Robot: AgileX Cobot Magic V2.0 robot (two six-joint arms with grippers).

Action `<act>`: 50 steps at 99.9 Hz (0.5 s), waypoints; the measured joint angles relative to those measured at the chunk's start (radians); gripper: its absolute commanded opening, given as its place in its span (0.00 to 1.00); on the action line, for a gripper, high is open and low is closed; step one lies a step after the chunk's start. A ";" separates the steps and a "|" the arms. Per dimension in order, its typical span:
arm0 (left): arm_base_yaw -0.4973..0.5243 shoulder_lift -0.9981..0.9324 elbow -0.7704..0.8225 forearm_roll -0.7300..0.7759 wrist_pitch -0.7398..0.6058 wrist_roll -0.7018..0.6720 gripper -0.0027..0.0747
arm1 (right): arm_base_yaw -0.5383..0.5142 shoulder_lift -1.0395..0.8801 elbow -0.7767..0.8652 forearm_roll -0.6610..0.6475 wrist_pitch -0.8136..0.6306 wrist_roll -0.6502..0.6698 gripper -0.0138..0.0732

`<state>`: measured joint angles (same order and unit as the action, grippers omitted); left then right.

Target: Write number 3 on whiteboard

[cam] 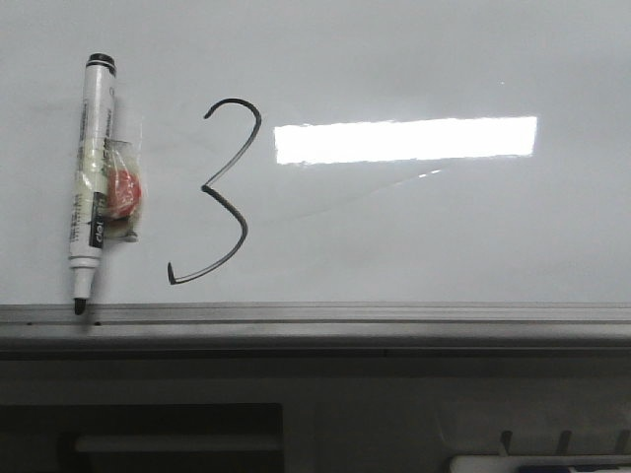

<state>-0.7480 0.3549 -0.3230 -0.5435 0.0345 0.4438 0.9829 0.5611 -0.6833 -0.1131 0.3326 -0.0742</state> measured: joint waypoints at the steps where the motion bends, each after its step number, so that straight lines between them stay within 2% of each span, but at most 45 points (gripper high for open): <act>1: 0.000 -0.011 0.002 0.010 0.011 0.000 0.01 | 0.000 -0.021 0.016 -0.002 -0.004 0.000 0.09; 26: 0.000 -0.131 0.056 0.102 0.151 0.004 0.01 | 0.000 -0.339 0.267 -0.026 -0.040 0.000 0.09; 50: 0.000 -0.143 0.058 0.083 0.222 0.004 0.01 | 0.000 -0.504 0.359 -0.027 -0.039 0.000 0.09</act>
<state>-0.7480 0.2121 -0.2651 -0.4604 0.2568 0.4483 0.9829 0.0573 -0.3246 -0.1405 0.2941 -0.0738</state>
